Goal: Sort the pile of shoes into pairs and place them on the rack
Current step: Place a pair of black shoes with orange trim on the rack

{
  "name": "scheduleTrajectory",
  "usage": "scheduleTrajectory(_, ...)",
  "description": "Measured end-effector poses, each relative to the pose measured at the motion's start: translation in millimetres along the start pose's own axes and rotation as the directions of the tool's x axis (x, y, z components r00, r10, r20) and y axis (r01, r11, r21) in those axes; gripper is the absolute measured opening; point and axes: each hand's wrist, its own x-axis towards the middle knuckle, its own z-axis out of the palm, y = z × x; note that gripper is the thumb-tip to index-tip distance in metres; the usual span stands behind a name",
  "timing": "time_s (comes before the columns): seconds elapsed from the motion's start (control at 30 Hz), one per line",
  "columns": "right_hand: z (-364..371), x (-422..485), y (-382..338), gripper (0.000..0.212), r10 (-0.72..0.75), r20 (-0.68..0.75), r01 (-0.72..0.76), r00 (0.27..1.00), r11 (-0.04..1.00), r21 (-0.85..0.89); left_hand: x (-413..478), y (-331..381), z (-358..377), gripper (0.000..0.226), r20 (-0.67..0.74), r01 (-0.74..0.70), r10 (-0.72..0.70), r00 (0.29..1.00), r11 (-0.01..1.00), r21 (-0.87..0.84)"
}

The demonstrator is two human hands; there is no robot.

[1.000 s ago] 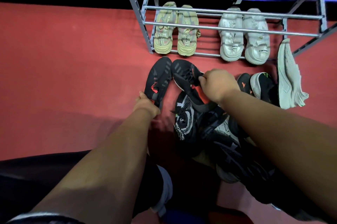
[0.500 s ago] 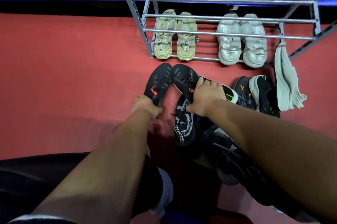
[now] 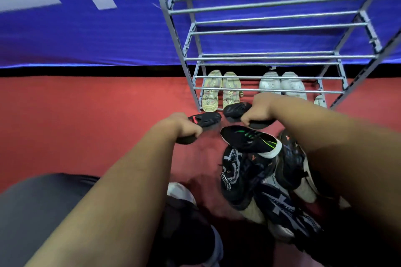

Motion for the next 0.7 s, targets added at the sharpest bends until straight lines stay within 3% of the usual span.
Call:
scheduleTrajectory(0.13,-21,-29,15,0.041,0.037,-0.123,-0.019,0.992,0.990,0.143,-24,18,-31,0.030,-0.093,-0.077,0.071,0.993,0.995,-0.064)
scheduleTrajectory(0.3,-16,-41,30,0.040,0.083,-0.303,0.039,0.949,0.926,0.375,-21,40,-28,0.023,-0.214,-0.128,0.062,0.975,0.942,-0.310)
scheduleTrajectory(0.33,-12,-39,32,0.041,0.091,-0.343,0.065,0.935,0.907,0.417,-16,43,-23,0.029,-0.248,-0.141,0.048,0.968,0.917,-0.372)
scheduleTrajectory(0.43,1,-28,35,0.037,0.114,-0.461,0.149,0.880,0.855,0.497,5,54,-11,0.086,-0.364,-0.189,0.025,0.931,0.886,-0.423)
scheduleTrajectory(0.47,6,-24,35,0.038,0.126,-0.494,0.171,0.860,0.841,0.513,17,56,-5,0.095,-0.391,-0.197,0.018,0.920,0.884,-0.425)
scheduleTrajectory(0.6,19,1,32,0.071,0.203,-0.562,0.200,0.802,0.795,0.573,21,72,-1,0.085,-0.451,-0.221,0.012,0.892,0.883,-0.414)
scheduleTrajectory(0.7,22,23,30,0.073,0.256,-0.568,0.202,0.783,0.758,0.621,42,77,4,0.076,-0.471,-0.238,0.023,0.882,0.884,-0.402)
